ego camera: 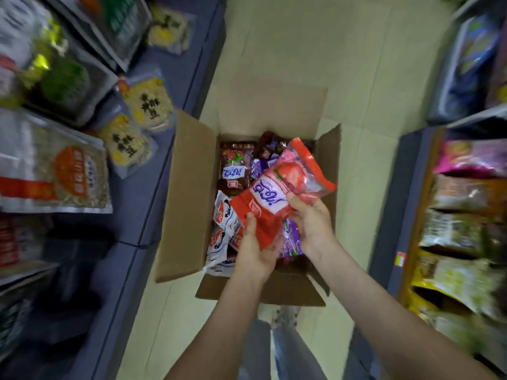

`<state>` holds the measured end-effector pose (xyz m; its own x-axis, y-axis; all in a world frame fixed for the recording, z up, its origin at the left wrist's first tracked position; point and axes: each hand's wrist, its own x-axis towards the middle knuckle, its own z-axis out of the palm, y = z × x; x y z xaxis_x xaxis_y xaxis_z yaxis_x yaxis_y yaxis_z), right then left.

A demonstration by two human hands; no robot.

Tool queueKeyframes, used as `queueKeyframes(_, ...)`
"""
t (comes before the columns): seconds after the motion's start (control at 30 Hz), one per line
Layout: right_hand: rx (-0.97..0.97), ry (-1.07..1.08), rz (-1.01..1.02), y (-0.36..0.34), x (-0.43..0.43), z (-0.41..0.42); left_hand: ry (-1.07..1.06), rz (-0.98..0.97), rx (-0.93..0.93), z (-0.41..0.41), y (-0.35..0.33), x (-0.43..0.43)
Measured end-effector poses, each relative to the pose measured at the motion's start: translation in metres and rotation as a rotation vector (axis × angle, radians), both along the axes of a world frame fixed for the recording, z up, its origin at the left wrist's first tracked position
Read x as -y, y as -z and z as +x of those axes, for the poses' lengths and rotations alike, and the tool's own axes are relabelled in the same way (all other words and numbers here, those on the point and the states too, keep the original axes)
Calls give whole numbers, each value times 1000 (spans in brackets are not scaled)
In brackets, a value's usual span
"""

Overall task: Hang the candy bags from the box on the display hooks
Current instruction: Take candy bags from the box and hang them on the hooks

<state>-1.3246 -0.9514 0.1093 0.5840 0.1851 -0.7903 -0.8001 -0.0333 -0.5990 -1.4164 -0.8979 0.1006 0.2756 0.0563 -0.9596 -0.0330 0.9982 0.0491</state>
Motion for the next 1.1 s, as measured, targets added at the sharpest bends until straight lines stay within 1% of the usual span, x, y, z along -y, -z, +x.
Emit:
queueKeyframes(0.03,12,-18,32,-32,2,-3,-24,42,9,2,-28,-7)
queueKeyframes(0.1,32,-43,66,-89,4,-7,37,169,44,1,-85,-21)
queueKeyframes(0.17,16,-22,115,-140,6,-10,150,377,84,-7,-137,-31)
queueKeyframes(0.23,-47,55,186,-182,9,-14,249,601,93,-24,-181,-43)
queueKeyframes(0.27,-64,61,181,-202,11,-17,286,694,94,-35,-204,-49)
queueKeyframes(0.3,-56,8,142,-219,14,-22,317,786,85,-47,-226,-54)
queueKeyframes(0.37,23,-148,20,-253,15,-40,414,976,59,-77,-265,-66)
queueKeyframes(0.43,193,-255,-24,-278,13,-62,538,1153,10,-112,-298,-73)
queueKeyframes(0.47,300,-343,-16,-297,10,-78,607,1220,-17,-130,-313,-75)
queueKeyframes(0.57,626,-757,56,-353,-2,-135,864,1354,-65,-191,-362,-68)
queueKeyframes(0.63,754,-948,110,-388,-5,-179,1028,1447,-108,-236,-400,-54)
queueKeyframes(0.7,806,-1037,154,-417,-6,-219,1105,1554,-166,-280,-432,-42)
queueKeyframes(0.77,817,-1060,216,-441,-7,-256,1090,1656,-223,-326,-462,-31)
queueKeyframes(0.93,853,-1151,363,-502,-20,-350,911,1730,-353,-439,-517,-27)
queueKeyframes(1.03,898,-1281,465,-536,-34,-413,671,1803,-367,-503,-542,-34)
queueKeyframes(1.1,923,-1324,545,-557,-43,-458,567,1857,-401,-543,-562,-37)
